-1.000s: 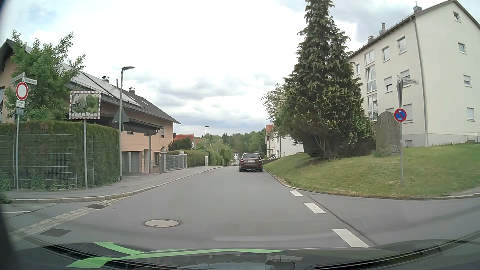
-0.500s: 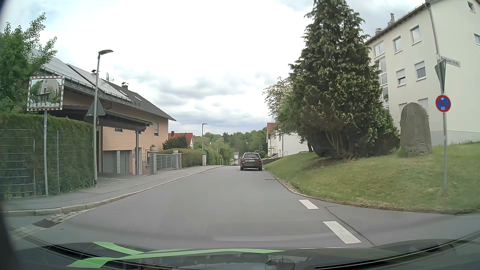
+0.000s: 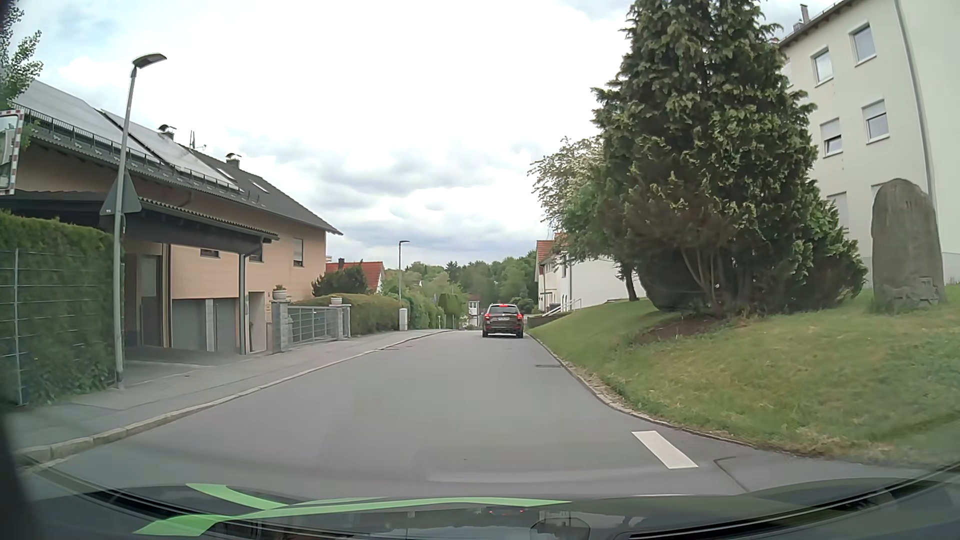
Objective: Follow the waypoints while adhering to traffic rules and regulations
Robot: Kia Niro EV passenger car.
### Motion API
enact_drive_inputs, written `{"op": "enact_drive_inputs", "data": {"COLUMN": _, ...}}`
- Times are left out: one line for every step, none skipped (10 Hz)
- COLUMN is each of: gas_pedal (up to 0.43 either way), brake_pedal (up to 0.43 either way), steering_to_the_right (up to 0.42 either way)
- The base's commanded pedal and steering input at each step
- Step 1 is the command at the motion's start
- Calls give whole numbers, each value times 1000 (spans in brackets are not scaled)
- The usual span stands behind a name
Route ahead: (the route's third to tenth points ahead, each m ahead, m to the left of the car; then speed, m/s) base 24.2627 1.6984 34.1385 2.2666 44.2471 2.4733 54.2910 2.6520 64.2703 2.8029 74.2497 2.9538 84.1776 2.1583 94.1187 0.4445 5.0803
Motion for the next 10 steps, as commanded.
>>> {"op": "enact_drive_inputs", "data": {"gas_pedal": 87, "brake_pedal": 0, "steering_to_the_right": -10}}
{"op": "enact_drive_inputs", "data": {"gas_pedal": 87, "brake_pedal": 0, "steering_to_the_right": -11}}
{"op": "enact_drive_inputs", "data": {"gas_pedal": 87, "brake_pedal": 0, "steering_to_the_right": -11}}
{"op": "enact_drive_inputs", "data": {"gas_pedal": 87, "brake_pedal": 0, "steering_to_the_right": -11}}
{"op": "enact_drive_inputs", "data": {"gas_pedal": 87, "brake_pedal": 0, "steering_to_the_right": -13}}
{"op": "enact_drive_inputs", "data": {"gas_pedal": 87, "brake_pedal": 0, "steering_to_the_right": -16}}
{"op": "enact_drive_inputs", "data": {"gas_pedal": 87, "brake_pedal": 0, "steering_to_the_right": -16}}
{"op": "enact_drive_inputs", "data": {"gas_pedal": 87, "brake_pedal": 0, "steering_to_the_right": -15}}
{"op": "enact_drive_inputs", "data": {"gas_pedal": 87, "brake_pedal": 0, "steering_to_the_right": -15}}
{"op": "enact_drive_inputs", "data": {"gas_pedal": 87, "brake_pedal": 0, "steering_to_the_right": -15}}
